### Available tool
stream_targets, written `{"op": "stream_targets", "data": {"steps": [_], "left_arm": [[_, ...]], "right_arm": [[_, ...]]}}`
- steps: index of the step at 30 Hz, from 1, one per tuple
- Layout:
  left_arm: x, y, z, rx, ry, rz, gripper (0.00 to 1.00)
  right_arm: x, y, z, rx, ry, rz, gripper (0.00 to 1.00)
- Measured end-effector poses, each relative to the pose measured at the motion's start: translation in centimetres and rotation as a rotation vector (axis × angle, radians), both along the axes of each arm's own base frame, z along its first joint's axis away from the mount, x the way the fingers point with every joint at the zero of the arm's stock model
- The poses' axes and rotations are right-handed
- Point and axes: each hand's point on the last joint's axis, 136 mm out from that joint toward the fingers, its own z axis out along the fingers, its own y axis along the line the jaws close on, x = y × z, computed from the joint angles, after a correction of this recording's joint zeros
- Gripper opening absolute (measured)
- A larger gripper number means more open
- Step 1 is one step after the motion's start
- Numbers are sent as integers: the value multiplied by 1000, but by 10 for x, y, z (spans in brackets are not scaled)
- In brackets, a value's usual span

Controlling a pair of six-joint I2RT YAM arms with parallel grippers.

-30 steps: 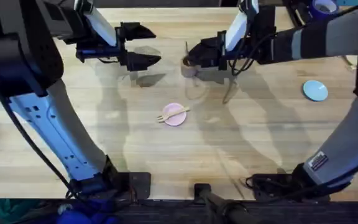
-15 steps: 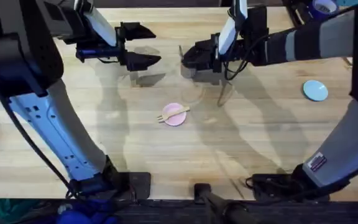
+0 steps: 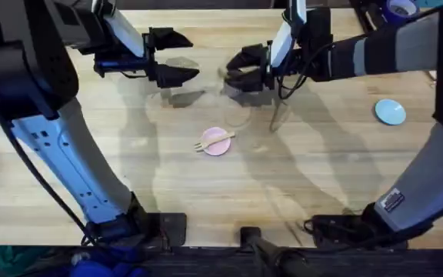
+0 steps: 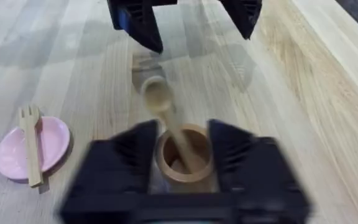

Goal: Pick up a utensil and set it on the pink plate, then put the other utensil in the container.

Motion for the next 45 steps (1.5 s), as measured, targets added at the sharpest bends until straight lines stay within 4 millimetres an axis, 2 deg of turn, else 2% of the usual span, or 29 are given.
{"op": "stream_targets", "data": {"steps": [3,4,5,19,25,31,36,45], "left_arm": [[0,0,0,0,0,0,993],[0,0,0,0,0,0,993],[0,0,0,0,0,0,993],[0,0,0,0,0,0,993],[0,0,0,0,0,0,993],[0,0,0,0,0,0,993],[0,0,0,0,1,0,993],[-8,-2,2,-26,72,0,995]], "right_arm": [[0,0,0,0,-2,1,853],[0,0,0,-1,-6,2,958],[0,0,0,-1,-7,2,984],[0,0,0,0,-7,2,995],[0,0,3,12,71,-25,994],[1,-3,38,18,73,-74,995],[-6,-8,68,7,76,-111,995],[-29,-22,98,-48,155,-183,996]]}}
